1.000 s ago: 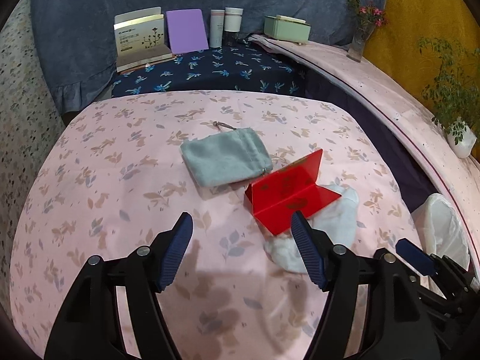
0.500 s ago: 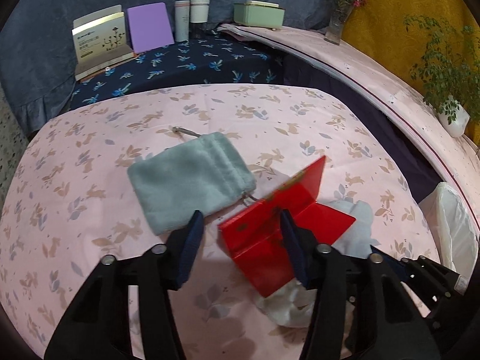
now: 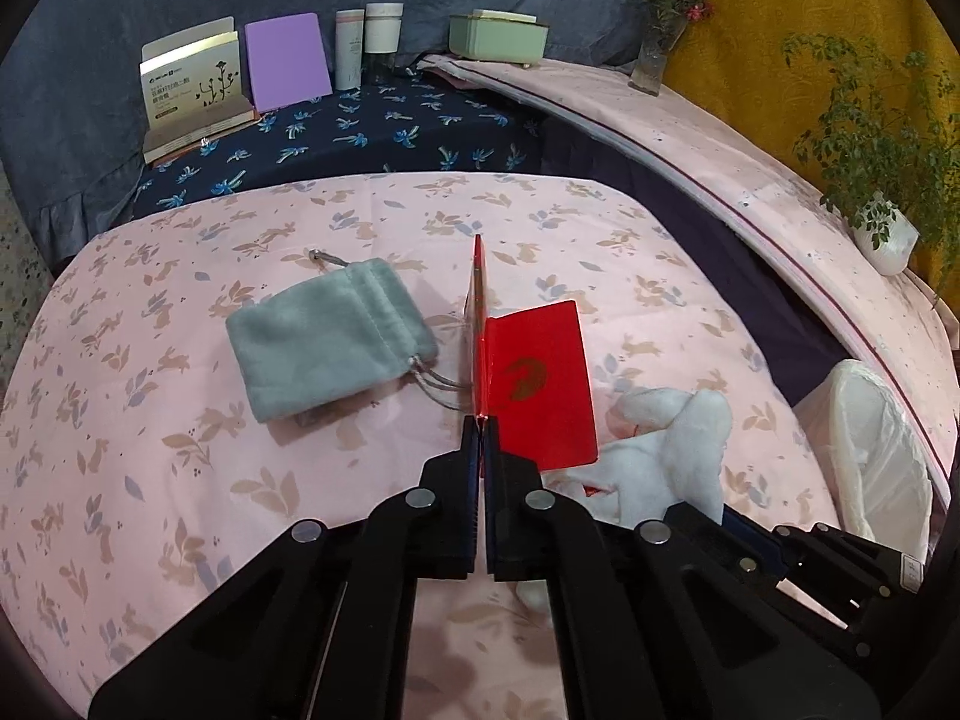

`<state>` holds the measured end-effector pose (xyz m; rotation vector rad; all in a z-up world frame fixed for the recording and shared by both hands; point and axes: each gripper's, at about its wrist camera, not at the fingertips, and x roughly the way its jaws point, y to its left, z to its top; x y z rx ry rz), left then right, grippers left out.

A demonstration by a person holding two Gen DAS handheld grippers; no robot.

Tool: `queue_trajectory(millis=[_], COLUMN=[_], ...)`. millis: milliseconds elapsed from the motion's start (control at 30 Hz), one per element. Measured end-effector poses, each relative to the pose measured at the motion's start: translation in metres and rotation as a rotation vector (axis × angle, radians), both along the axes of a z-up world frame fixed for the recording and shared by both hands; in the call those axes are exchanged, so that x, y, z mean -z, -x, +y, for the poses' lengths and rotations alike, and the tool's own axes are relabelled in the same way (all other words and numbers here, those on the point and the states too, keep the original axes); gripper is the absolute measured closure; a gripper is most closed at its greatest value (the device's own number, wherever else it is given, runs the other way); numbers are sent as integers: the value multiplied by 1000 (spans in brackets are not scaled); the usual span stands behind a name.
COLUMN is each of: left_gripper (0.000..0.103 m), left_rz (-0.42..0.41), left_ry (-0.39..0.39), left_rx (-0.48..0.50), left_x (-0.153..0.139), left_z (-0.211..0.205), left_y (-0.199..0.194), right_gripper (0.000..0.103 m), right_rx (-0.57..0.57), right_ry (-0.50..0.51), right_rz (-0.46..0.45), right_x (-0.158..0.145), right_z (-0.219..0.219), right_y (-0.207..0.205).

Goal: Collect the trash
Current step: 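Carry folder and cloth over the wastebasket and open both grippers to drop them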

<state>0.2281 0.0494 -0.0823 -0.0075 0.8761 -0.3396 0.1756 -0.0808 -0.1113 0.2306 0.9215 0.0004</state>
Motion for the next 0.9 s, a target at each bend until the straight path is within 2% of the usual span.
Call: queue_trajectory(millis=[533,900], left_gripper=[102,102], left_rz=[-90,-137], left_ry=[2,-13], left_rx=[109,229], left_x=[-63,-82], left_z=[-76,-146], left_y=[78,123], right_gripper=[96,96], right_rx=[147,275], right_ry=[-5,-7], right_rz=[-155,-216], right_x=[-71,-91], right_z=[-85,-155], right_y=[88,146])
